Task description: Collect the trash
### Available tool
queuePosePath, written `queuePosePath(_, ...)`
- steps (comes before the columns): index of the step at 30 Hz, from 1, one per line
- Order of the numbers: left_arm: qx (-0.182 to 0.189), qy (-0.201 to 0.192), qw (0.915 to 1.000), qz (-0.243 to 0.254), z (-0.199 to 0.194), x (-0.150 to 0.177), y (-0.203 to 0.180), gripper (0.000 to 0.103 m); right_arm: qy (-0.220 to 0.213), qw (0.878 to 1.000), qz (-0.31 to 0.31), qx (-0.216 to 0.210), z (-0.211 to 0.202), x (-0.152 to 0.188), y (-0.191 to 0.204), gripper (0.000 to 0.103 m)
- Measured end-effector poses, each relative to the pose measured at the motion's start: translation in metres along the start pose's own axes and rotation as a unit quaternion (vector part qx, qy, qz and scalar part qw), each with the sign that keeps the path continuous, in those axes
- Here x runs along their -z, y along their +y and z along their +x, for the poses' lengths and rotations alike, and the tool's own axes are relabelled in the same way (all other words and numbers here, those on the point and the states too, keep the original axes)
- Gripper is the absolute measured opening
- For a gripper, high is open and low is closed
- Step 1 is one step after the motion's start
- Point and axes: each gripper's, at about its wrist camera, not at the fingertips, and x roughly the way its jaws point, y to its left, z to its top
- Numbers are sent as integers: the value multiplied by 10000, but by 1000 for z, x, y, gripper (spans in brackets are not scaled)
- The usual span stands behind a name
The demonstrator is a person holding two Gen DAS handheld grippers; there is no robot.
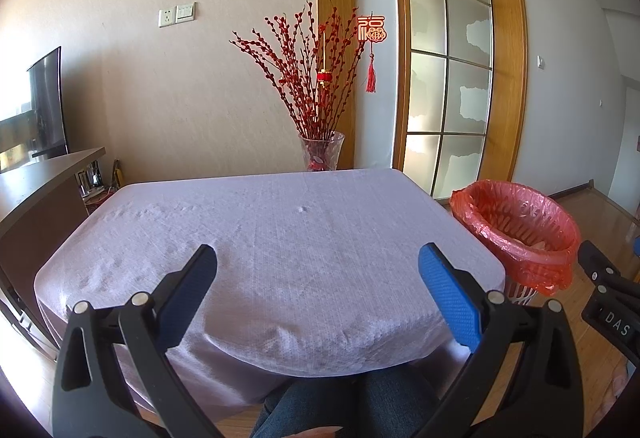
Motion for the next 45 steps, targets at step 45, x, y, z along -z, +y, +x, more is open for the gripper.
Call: queuePosePath(45, 72, 138, 9999, 61, 9, 0, -2, 99, 112, 9999, 31, 14, 6, -2, -2, 101)
